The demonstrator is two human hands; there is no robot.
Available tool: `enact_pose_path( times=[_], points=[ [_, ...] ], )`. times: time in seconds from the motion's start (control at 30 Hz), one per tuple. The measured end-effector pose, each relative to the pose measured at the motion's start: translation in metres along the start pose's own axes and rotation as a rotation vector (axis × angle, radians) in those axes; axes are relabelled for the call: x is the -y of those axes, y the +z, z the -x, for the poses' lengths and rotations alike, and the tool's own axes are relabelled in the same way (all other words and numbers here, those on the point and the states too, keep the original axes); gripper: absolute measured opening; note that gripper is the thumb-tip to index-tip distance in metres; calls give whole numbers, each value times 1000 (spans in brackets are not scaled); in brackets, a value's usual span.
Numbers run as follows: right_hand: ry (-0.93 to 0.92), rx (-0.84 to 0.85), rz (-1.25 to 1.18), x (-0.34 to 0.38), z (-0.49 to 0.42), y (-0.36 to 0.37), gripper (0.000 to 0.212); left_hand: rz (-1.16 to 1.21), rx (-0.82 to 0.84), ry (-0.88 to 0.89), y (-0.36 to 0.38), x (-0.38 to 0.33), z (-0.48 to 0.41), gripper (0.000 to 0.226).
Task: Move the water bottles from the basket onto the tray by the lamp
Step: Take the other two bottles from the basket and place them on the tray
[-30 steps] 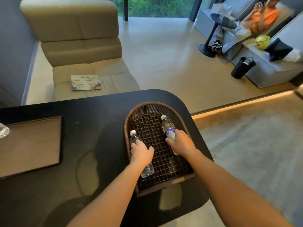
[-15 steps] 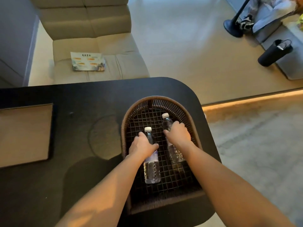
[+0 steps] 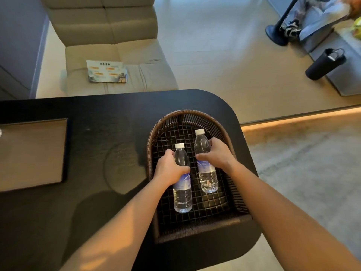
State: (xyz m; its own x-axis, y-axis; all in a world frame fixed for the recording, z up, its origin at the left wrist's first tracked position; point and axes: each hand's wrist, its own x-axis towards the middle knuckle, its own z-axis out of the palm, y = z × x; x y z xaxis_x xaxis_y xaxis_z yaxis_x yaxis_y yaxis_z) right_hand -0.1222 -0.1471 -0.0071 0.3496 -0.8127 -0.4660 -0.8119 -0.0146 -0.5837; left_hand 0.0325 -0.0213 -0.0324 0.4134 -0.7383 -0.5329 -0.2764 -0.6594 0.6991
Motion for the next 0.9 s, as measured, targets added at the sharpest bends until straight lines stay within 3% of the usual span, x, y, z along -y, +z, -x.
enact_pose_path(
  times=[0.33, 0.53, 0.9],
  points=[
    [-335, -237, -2, 24, 120, -9, 46, 179, -151, 392, -34, -2, 88, 57],
    [-432, -359, -32, 70, 194, 1, 57, 249, -313, 627, -85, 0, 152, 61],
    [-569, -269, -85, 170, 259, 89, 54, 112, -500, 567, -206, 85, 228, 60]
  ],
)
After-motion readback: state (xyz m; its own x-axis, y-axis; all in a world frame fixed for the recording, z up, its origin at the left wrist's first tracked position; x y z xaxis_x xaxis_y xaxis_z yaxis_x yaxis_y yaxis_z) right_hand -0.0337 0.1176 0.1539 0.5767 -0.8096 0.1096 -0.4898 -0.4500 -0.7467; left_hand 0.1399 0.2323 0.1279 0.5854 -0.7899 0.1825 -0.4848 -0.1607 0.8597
